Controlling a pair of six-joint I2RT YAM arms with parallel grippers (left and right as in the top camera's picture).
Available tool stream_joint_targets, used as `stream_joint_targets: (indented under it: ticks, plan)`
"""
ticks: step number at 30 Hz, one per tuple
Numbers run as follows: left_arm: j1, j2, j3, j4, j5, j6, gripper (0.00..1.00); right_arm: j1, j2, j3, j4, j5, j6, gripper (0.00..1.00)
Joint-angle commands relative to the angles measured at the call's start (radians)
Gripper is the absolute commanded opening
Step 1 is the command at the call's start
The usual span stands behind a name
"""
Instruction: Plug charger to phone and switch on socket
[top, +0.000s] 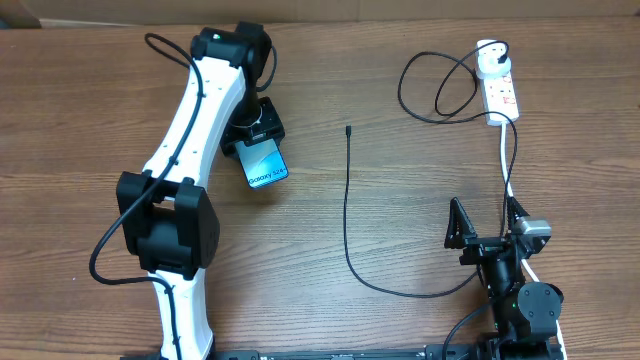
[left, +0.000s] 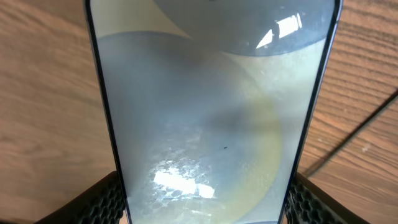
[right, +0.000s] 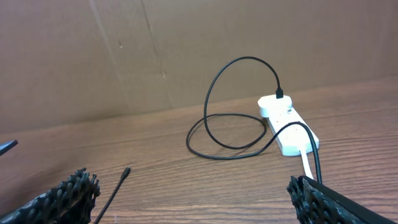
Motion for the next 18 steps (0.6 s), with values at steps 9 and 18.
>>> stream_joint_targets:
  ticks: [9, 18]
  plan:
    - [0.053, 0.003, 0.026, -0.044, 0.413, -0.052, 0.04, 0.005, -0.004, -0.011, 0.003, 0.006, 0.002, 1.00]
    - [0.077, 0.003, 0.026, -0.057, 0.565, -0.055, 0.04, 0.005, -0.004, -0.010, 0.039, -0.201, 0.032, 1.00]
